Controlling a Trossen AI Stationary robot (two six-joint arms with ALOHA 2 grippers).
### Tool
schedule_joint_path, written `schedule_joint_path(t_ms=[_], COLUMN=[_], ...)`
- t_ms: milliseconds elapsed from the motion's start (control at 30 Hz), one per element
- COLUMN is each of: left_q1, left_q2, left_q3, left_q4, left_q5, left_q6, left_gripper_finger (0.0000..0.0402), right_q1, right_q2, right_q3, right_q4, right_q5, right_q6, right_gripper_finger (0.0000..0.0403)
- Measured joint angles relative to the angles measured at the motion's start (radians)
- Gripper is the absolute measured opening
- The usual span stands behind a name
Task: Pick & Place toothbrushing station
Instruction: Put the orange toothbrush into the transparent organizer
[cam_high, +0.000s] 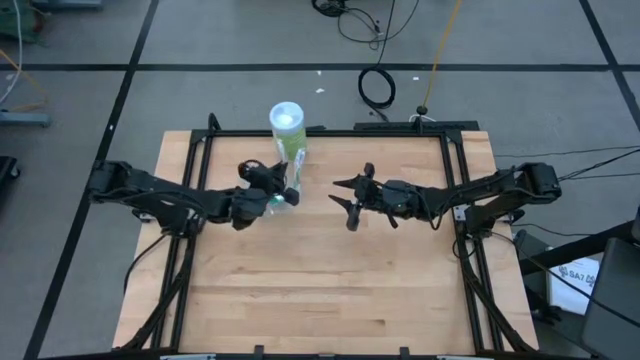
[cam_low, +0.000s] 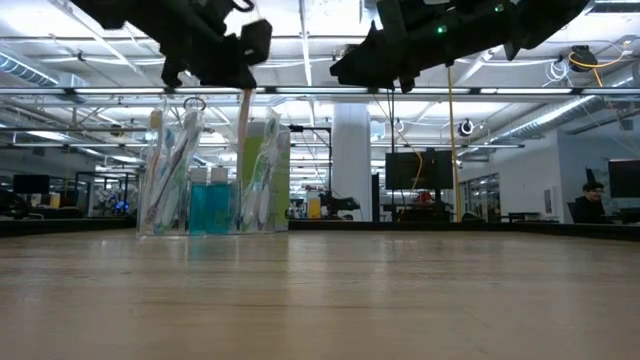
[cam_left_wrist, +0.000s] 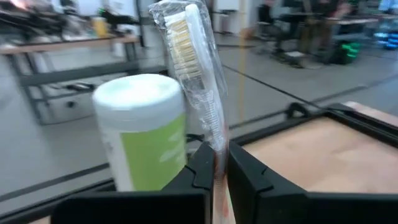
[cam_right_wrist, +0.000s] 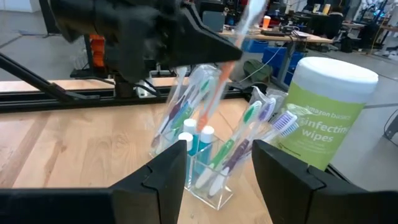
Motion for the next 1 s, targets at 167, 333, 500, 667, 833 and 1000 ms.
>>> schedule_joint_path(t_ms=[167, 333, 500, 667, 833, 1000], left_q1=[0.016, 0.038, 0.048, 0.047, 0.047, 0.047], left_q2=[0.099, 0.18, 0.247, 0.279, 0.291, 0.299], left_q3=[0.0, 0.0, 0.0, 0.0, 0.0, 0.0], left_q4=[0.099, 0.173, 0.22, 0.221, 0.214, 0.178], left_q5=[-0.145, -0.16, -0.16, -0.166, -0.166, -0.156], left_q6=[0.045, 0.058, 0.057, 0.035, 0.031, 0.031], left_gripper_finger=[0.0009, 0.0023, 0.0012, 0.0014, 0.0025, 0.0012], right_q1=[0.0, 0.0, 0.0, 0.0, 0.0, 0.0], right_q2=[0.0, 0.0, 0.0, 0.0, 0.0, 0.0], right_q3=[0.0, 0.0, 0.0, 0.0, 0.0, 0.0], right_q4=[0.0, -0.001, -0.005, -0.013, -0.02, -0.023], right_q5=[0.0, -0.001, -0.001, -0.001, -0.001, -0.001], right_q6=[-0.002, -0.003, -0.002, -0.002, -0.002, -0.002], right_gripper_finger=[0.0175, 0.0176, 0.0177, 0.0174, 0.0176, 0.0174])
